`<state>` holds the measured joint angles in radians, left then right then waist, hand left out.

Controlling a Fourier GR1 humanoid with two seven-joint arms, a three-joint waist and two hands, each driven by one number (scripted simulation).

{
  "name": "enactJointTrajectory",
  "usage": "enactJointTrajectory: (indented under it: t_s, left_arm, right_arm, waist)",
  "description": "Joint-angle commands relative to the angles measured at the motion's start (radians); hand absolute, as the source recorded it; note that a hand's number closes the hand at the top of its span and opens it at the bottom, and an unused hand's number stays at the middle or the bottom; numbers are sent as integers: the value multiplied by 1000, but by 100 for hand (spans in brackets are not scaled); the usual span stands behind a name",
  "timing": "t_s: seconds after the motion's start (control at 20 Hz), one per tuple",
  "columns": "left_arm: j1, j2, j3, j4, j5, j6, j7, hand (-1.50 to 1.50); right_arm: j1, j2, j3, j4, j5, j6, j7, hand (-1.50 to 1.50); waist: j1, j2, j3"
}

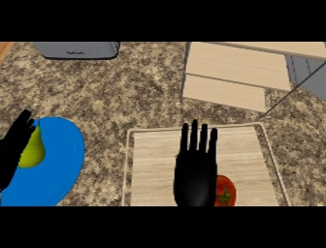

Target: Pick the bell pepper from the tray and place it in the tiered shelf

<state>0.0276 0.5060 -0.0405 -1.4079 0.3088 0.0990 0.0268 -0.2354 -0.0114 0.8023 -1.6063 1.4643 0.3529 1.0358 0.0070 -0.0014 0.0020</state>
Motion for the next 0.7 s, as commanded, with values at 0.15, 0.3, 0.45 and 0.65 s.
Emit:
enactJointTrajectory:
  t_s: [0.15, 0.3, 0.45, 0.65]
  left_arm:
    - [-7, -47, 27, -27, -37, 10, 54, 0]
    - [-73, -31, 54, 78, -46, -52, 23, 0]
    - [71, -50, 43, -106, -55, -33, 71, 0]
    - [-43, -54, 97, 66, -53, -99, 19, 0]
  right_arm:
    - [-37, 11, -60, 48, -12, 16, 26, -150]
    - [-85, 11, -87, 98, -26, -18, 13, -150]
    - [-48, 11, -70, 103, -21, -49, 23, -150]
    - [-79, 11, -88, 169, -62, -67, 22, -150]
  waist:
    - [-3, 1, -2]
    - [-5, 2, -2]
    - [2, 0, -2]
    - [-4, 2, -2]
